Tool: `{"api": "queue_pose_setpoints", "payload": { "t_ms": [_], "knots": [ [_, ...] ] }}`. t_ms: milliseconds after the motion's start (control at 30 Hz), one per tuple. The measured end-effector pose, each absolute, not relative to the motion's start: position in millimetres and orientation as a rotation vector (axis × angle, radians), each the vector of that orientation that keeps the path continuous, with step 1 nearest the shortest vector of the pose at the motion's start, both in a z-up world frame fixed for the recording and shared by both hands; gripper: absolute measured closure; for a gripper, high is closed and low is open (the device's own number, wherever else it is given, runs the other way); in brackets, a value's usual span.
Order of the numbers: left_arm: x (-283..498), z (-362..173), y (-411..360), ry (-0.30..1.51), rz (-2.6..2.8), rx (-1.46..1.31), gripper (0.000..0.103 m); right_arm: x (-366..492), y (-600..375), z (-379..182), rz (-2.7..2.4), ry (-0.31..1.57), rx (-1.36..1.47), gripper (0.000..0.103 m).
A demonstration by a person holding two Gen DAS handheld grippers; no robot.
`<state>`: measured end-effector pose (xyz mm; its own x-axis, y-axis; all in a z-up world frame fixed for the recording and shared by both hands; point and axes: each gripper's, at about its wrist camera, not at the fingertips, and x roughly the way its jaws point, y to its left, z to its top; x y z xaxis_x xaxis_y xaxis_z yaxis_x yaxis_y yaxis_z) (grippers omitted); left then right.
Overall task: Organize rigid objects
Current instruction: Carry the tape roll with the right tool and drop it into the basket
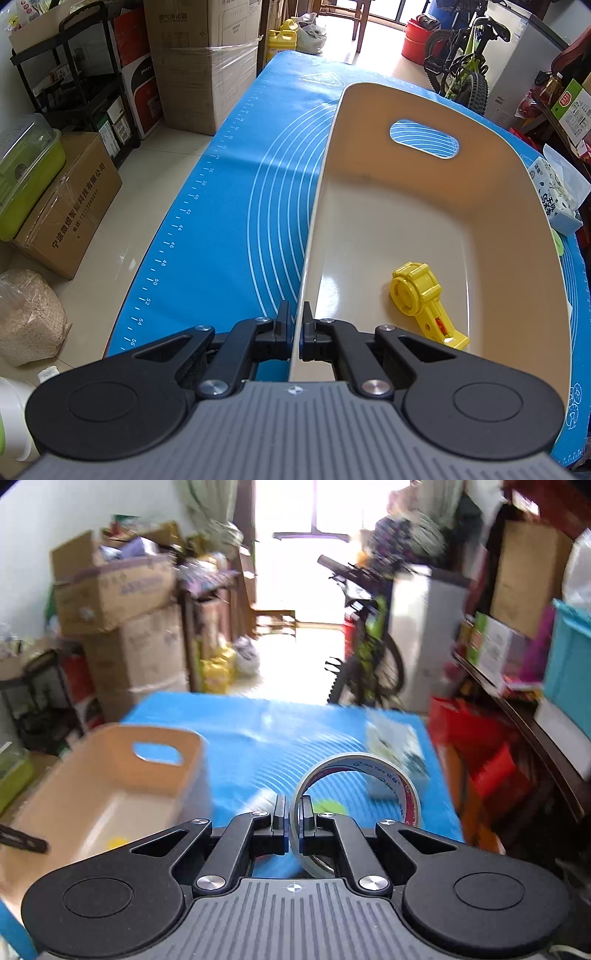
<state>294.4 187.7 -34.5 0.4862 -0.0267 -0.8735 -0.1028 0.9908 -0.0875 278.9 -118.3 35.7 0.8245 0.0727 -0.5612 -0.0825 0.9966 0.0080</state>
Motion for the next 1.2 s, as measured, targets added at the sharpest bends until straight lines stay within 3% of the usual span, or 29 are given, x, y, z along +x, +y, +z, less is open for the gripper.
{"api": "queue_pose_setpoints", "payload": {
  "t_ms": [367,1200],
  "knots": [
    [294,-35,185,1.063,0.043,-0.124,0.098,301,-26,56,0.291,0.563,-0.026,0.087],
    [294,-35,181,1.063,0.042,-0.108,0.098,316,59,-49,0.449,0.961,-0.123,0.085]
  ]
}}
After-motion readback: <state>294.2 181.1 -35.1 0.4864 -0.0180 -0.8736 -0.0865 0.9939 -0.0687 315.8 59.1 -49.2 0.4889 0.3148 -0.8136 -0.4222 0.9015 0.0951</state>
